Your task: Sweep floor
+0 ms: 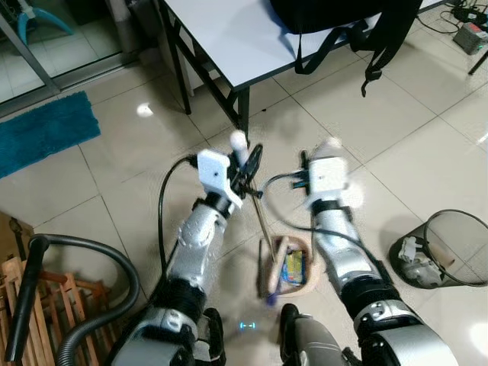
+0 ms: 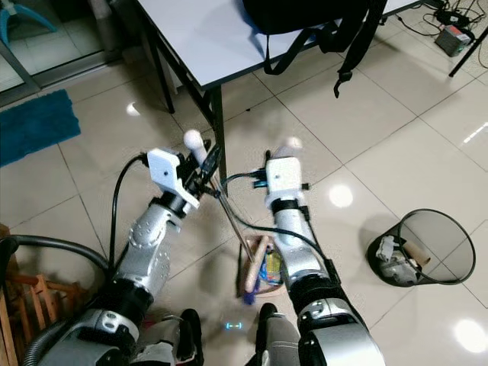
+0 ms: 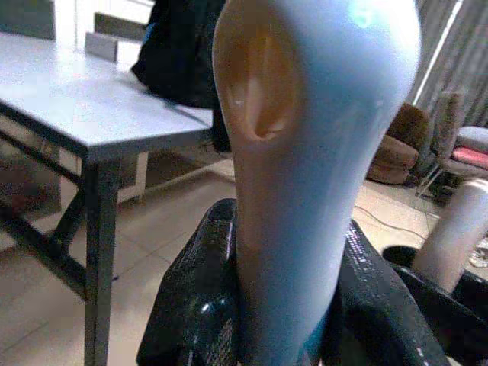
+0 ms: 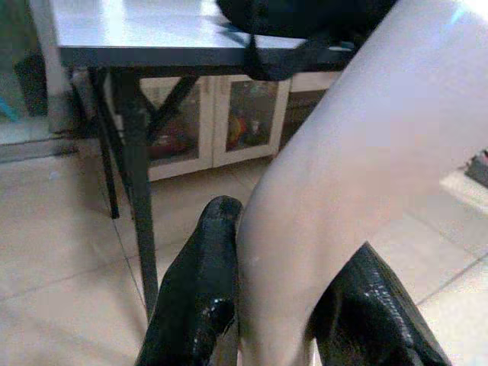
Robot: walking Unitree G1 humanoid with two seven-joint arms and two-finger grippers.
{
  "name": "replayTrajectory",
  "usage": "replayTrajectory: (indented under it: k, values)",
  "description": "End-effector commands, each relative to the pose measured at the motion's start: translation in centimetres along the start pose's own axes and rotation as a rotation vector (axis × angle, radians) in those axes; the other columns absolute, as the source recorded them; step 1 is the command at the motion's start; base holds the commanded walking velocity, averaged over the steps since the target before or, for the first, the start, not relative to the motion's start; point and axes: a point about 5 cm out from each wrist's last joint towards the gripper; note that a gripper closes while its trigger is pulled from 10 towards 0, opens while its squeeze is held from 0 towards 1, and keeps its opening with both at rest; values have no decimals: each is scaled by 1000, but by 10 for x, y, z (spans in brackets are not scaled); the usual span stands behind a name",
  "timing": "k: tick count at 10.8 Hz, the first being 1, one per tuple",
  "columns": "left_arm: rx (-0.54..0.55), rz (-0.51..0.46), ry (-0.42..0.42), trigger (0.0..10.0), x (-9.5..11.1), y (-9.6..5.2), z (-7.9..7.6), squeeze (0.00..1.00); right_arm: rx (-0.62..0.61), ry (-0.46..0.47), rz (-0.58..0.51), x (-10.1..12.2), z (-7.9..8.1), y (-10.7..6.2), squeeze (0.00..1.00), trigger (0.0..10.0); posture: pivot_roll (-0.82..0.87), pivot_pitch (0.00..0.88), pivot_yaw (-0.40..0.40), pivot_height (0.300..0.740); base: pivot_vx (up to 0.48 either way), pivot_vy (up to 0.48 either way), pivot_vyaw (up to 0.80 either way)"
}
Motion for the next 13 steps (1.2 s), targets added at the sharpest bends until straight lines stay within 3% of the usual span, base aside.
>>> replayTrajectory:
  k: [1,2,4,5,6,7,9,11,13]
  values:
    - [-24,-15,12,10000,5,1,3,0,-1,67,30,-7,4,-6,0,10000,18,231,16,740,0,0,0]
    - [-31,-12,22,10000,6,1,6,0,-5,73,30,-7,2,-5,0,10000,18,231,16,740,0,0,0]
    - [0,-45,142,10000,48,-17,63,0,-107,117,-9,-3,-31,-17,0,10000,23,165,21,740,0,0,0]
    - [42,7,194,10000,52,-30,85,0,-127,116,-25,2,-40,-18,0,10000,21,144,26,740,0,0,0]
    - [89,25,202,10000,54,-38,98,0,-130,116,-40,7,-43,-17,0,10000,12,134,31,740,0,0,0]
    - [213,16,155,10000,65,-50,120,0,-144,138,-73,20,-48,-15,0,10000,1,116,33,740,0,0,0]
    - [298,52,162,10000,70,-59,134,0,-174,180,-86,33,-58,-15,0,10000,0,90,27,740,0,0,0]
    - [329,157,260,10000,53,-68,135,0,-221,239,-97,45,-70,-19,0,10000,-11,69,32,740,0,0,0]
    - [383,172,275,10000,43,-74,132,0,-289,287,-101,52,-87,-28,0,10000,-23,52,39,740,0,0,0]
Point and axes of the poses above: a point about 5 cm out from each wrist's last joint towards the gripper, its own y axis pointing out of the wrist towards the gripper, its own x axis along the axis of the wrist's last joint, z = x × y, and after that the axes turned 4 degrees about y, right-handed
